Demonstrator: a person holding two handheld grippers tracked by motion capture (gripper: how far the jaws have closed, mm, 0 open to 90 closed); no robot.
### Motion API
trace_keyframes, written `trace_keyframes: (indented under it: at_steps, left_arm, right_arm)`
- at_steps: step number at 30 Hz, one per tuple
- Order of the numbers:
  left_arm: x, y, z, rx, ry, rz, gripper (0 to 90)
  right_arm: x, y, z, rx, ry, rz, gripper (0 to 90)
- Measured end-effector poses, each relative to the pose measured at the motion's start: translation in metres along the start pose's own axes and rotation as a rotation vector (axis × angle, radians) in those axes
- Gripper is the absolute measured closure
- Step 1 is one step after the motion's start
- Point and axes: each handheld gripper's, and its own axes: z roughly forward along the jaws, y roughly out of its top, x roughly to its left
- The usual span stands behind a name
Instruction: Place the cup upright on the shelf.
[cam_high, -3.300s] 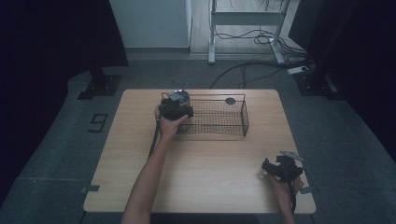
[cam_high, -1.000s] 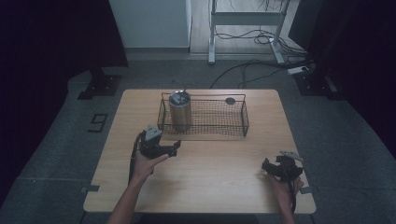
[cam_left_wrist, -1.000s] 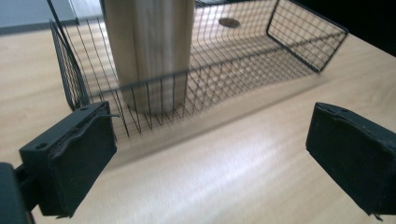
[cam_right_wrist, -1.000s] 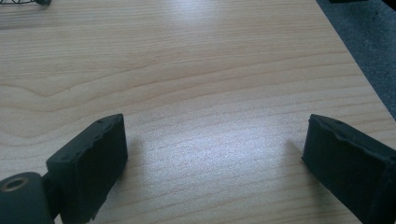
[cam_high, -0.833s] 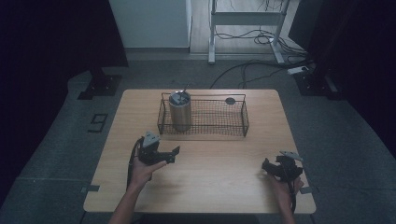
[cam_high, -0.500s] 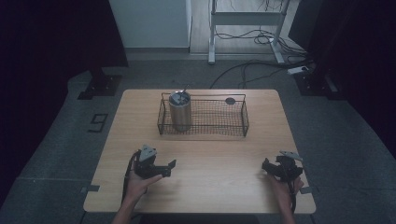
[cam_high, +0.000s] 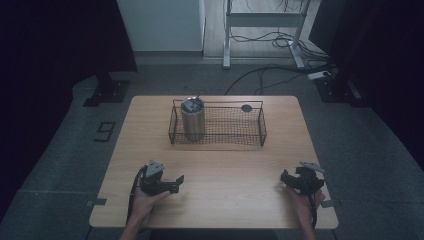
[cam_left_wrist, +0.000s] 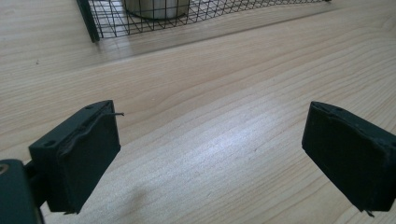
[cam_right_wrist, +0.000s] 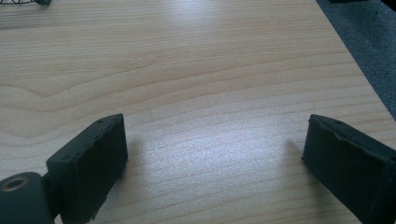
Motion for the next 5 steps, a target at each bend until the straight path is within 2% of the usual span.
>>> trace_keyframes:
  at_steps: [5]
  left_arm:
    - [-0.0024,0.0012,-0.0001,-0.004,-0.001,0.000,4.1]
  right_arm:
    - [-0.0001,0.0000,-0.0001,0.000,0.001,-0.002,6.4]
